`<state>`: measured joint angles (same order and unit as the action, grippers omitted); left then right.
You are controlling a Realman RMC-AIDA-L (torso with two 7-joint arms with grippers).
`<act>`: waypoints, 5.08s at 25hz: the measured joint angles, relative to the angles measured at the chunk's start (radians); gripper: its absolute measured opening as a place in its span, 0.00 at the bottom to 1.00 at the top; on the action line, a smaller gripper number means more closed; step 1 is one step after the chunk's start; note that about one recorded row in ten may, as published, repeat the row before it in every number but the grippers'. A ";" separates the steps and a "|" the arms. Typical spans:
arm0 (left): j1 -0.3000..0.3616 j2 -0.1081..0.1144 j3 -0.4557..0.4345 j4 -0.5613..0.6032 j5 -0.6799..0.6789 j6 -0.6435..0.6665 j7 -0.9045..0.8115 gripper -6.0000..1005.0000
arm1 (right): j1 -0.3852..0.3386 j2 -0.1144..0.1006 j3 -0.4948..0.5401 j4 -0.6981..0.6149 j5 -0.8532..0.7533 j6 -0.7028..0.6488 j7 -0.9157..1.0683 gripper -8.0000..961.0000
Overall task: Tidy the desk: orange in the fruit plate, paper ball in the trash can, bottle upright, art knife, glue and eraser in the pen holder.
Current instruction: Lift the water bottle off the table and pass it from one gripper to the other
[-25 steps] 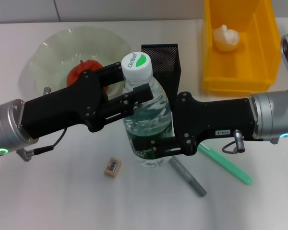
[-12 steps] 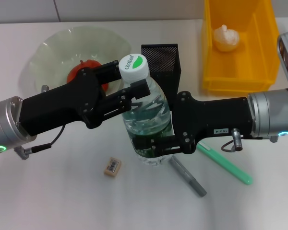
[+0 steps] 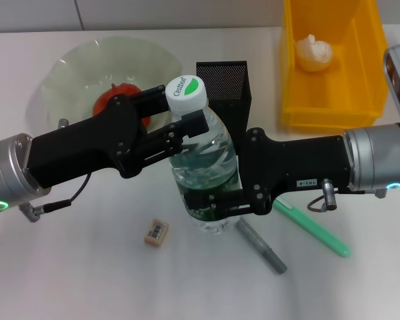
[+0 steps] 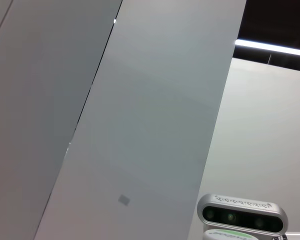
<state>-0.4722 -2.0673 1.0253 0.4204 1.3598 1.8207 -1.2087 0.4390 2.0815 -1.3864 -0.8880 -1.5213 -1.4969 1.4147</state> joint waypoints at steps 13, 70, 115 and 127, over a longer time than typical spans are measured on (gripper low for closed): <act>0.005 0.001 0.001 0.020 0.010 -0.005 -0.038 0.47 | 0.018 -0.001 0.009 -0.005 -0.056 -0.006 0.035 0.74; 0.027 0.003 0.000 0.110 0.034 -0.005 -0.074 0.75 | 0.025 -0.001 0.001 -0.015 -0.056 -0.006 0.037 0.74; 0.033 0.002 -0.008 0.136 0.031 0.021 -0.083 0.44 | 0.026 0.004 -0.003 -0.011 -0.046 0.003 0.000 0.77; 0.042 0.005 -0.076 0.180 0.031 0.037 -0.124 0.44 | 0.026 0.005 -0.003 0.005 -0.045 0.032 -0.012 0.77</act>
<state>-0.4300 -2.0622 0.9489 0.6002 1.3903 1.8579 -1.3327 0.4645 2.0862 -1.3898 -0.8832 -1.5665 -1.4653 1.4029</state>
